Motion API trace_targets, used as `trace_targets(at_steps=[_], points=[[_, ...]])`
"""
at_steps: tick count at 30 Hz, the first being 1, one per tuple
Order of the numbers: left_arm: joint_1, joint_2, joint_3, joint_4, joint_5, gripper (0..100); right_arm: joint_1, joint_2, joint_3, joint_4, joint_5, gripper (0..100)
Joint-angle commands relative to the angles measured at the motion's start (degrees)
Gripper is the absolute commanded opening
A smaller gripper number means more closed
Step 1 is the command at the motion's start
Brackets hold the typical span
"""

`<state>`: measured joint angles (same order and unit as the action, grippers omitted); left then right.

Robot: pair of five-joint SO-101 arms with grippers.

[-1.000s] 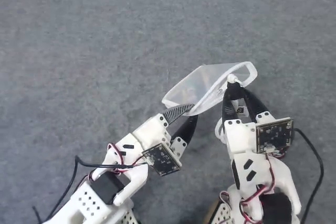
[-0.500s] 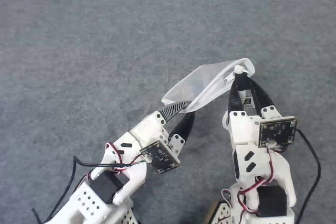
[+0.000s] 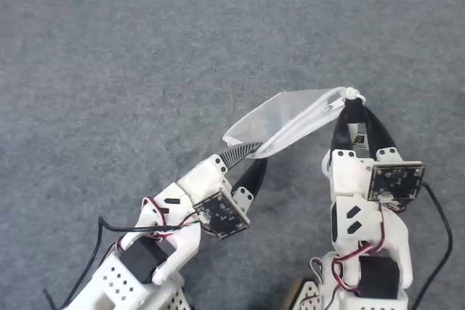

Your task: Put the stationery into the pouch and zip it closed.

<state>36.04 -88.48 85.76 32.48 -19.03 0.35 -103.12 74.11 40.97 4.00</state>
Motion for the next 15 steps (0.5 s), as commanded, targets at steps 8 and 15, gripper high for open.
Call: trace_targets(at_steps=[8,15], points=[[-4.4,-0.4,-4.0,4.5,-0.2,1,6.1,-0.8,-1.0,-2.2,-4.5,0.6],[-4.4,-0.4,-4.2,4.5,-0.2,1,6.6,-0.8,-1.1,-2.2,-6.8,0.6]])
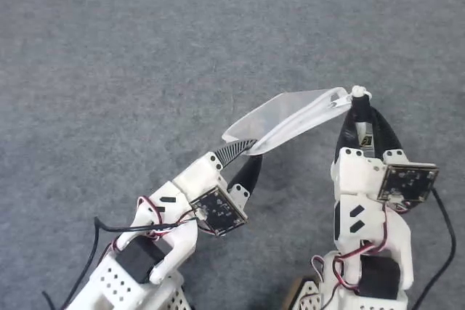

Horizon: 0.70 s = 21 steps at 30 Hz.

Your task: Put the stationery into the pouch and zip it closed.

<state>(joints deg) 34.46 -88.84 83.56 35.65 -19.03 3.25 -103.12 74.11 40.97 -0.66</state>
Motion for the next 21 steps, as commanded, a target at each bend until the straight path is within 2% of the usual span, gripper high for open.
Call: trace_targets(at_steps=[1,12,21], points=[[-2.8,-0.1,-2.0,1.3,-0.2,1,4.4,-0.8,-1.1,-2.2,-2.3,0.6],[-2.8,-0.1,-2.0,1.3,-0.1,1,10.6,-0.7,-1.1,-3.4,-9.9,0.6],[-2.8,-0.1,-1.9,1.1,-0.1,1,10.6,-0.8,-1.1,-3.2,-10.3,0.6]])
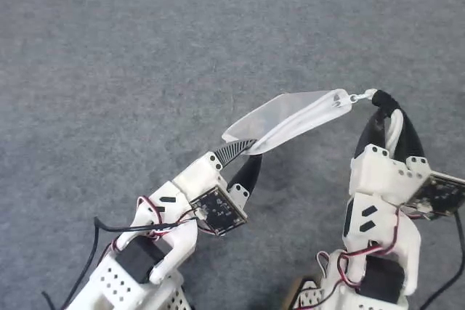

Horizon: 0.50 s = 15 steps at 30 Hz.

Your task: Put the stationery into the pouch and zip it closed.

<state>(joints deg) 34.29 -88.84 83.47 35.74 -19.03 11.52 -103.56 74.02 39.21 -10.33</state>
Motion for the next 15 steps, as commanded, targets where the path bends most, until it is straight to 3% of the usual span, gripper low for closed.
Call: trace_targets(at_steps=[1,5,11,15], points=[[-2.6,-0.1,-1.8,1.1,-0.1,1,2.3,-0.4,-1.0,-1.6,-0.6,0.6],[-2.6,-0.1,-1.8,1.0,-0.1,1,0.7,-0.5,-1.6,-1.1,-0.6,3.8],[-2.6,-0.1,-1.8,1.0,-0.1,1,-5.1,-0.5,-4.2,5.1,-0.4,25.8],[-2.6,-0.1,-1.8,1.0,0.0,1,-6.8,-0.5,-5.2,7.6,-0.3,26.4]])
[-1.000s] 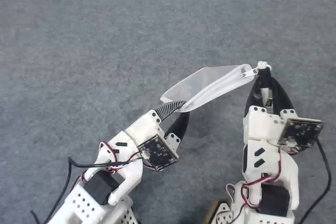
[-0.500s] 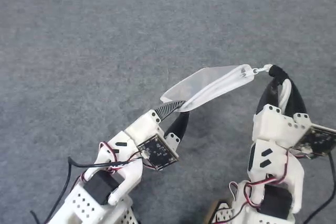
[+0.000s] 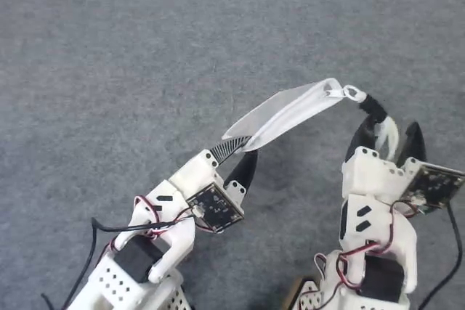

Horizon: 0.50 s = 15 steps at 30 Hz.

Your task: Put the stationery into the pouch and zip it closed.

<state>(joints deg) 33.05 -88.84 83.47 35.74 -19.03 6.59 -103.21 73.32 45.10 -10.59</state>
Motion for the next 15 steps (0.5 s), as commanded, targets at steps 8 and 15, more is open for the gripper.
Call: trace_targets(at_steps=[8,15], points=[[-11.3,-0.1,-2.0,-4.8,12.0,1,-4.1,-0.8,-4.4,2.5,0.1,26.3],[-23.6,-0.1,-4.7,-5.8,26.5,12,-8.8,-0.8,-3.8,3.5,5.3,26.3]])
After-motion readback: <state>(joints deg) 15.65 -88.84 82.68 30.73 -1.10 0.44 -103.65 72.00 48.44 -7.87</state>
